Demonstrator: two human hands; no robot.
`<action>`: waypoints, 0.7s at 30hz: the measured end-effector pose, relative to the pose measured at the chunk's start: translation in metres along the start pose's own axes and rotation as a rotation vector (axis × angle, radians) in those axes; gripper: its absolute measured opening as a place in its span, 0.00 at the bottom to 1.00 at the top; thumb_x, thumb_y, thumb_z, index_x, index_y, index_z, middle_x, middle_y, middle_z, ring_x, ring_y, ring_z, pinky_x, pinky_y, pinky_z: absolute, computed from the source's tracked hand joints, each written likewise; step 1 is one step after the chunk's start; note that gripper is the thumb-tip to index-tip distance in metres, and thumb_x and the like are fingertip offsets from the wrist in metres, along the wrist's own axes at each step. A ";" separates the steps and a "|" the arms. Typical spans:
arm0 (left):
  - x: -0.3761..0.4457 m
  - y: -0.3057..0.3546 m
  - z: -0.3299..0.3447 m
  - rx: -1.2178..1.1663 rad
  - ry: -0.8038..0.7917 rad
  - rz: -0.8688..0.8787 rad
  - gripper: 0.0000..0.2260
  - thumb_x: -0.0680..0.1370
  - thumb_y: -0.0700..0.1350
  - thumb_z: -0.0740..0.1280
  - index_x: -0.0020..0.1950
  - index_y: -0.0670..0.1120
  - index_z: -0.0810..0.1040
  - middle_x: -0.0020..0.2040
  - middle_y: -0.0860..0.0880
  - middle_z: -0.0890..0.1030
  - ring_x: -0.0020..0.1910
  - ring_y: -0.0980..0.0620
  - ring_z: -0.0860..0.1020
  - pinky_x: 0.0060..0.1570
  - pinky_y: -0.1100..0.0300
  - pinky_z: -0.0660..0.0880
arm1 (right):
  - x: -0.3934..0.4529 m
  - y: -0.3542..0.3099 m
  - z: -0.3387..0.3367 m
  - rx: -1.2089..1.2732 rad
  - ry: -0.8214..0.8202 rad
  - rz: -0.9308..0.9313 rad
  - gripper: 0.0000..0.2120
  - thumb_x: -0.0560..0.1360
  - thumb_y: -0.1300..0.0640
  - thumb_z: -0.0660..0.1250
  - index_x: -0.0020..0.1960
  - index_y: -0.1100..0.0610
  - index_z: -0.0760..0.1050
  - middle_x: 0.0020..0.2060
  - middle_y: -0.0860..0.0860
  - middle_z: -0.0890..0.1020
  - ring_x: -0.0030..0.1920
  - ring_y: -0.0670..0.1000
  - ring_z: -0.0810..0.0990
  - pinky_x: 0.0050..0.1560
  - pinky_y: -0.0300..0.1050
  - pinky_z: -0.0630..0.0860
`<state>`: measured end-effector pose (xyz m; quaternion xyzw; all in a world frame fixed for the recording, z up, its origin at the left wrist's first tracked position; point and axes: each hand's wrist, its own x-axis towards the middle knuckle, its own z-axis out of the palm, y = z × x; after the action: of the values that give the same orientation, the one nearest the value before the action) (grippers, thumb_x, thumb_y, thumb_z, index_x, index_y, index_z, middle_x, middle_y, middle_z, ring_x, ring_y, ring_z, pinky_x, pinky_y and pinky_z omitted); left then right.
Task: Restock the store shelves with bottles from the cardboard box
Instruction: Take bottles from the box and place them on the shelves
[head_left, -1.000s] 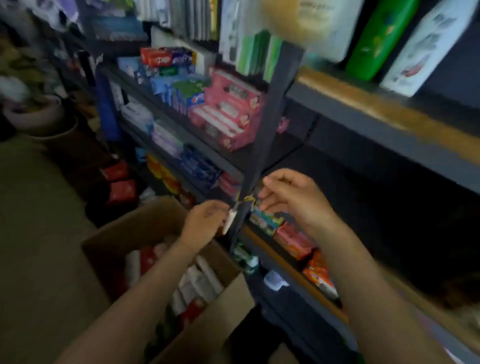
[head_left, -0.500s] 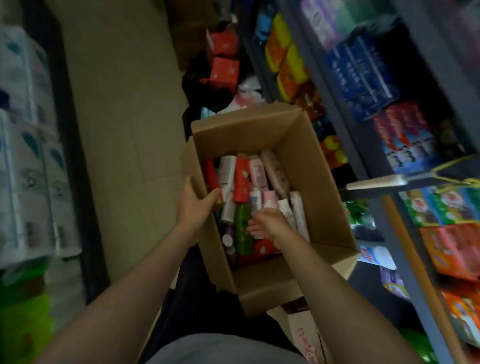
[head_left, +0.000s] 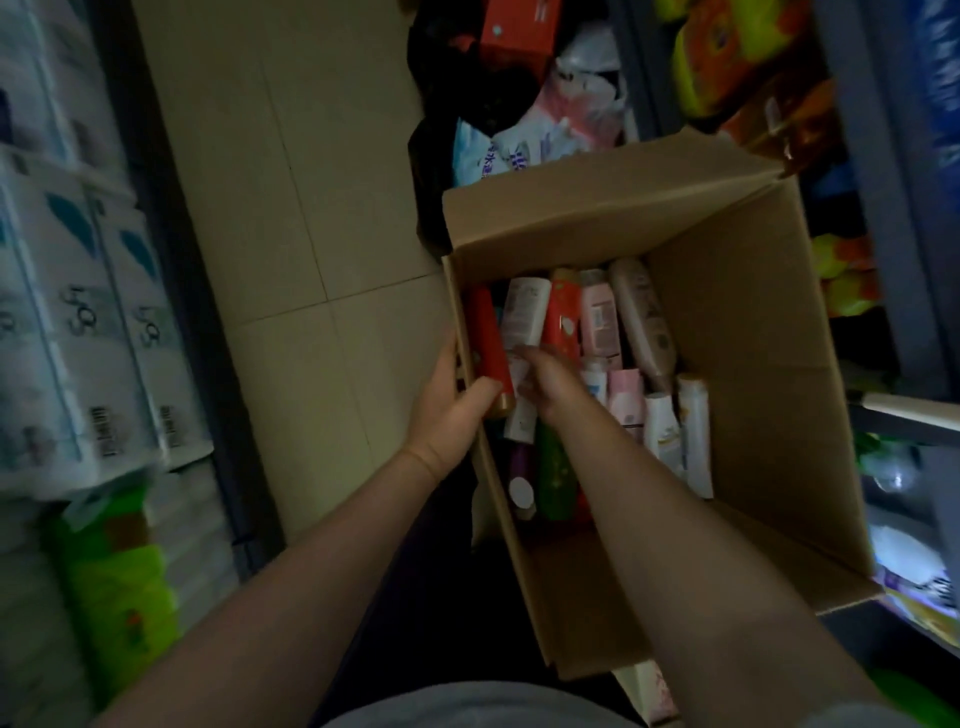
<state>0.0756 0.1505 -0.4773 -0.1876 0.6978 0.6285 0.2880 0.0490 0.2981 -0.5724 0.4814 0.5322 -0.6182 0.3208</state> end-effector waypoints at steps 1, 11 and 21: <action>0.001 -0.001 0.000 0.000 -0.003 0.003 0.31 0.68 0.58 0.68 0.72 0.58 0.69 0.56 0.60 0.81 0.58 0.55 0.80 0.63 0.45 0.76 | 0.003 -0.003 0.002 -0.047 0.014 -0.005 0.23 0.73 0.48 0.72 0.65 0.53 0.73 0.54 0.54 0.83 0.53 0.55 0.82 0.60 0.56 0.78; 0.001 -0.003 0.003 -0.048 0.015 -0.002 0.32 0.68 0.56 0.68 0.72 0.51 0.69 0.54 0.57 0.81 0.58 0.51 0.80 0.63 0.41 0.75 | -0.002 -0.008 0.004 -0.482 0.094 -0.098 0.22 0.80 0.52 0.64 0.71 0.60 0.69 0.63 0.58 0.77 0.60 0.58 0.77 0.52 0.46 0.73; -0.021 0.029 -0.004 0.578 0.094 0.274 0.50 0.68 0.51 0.77 0.82 0.55 0.48 0.82 0.47 0.50 0.80 0.45 0.51 0.75 0.45 0.54 | -0.153 -0.012 -0.077 0.063 -0.154 -0.271 0.18 0.81 0.59 0.63 0.70 0.51 0.69 0.60 0.54 0.80 0.54 0.58 0.84 0.46 0.55 0.83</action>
<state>0.0734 0.1482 -0.4415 -0.0314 0.8786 0.4280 0.2094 0.1085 0.3574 -0.4225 0.3665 0.5463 -0.7072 0.2589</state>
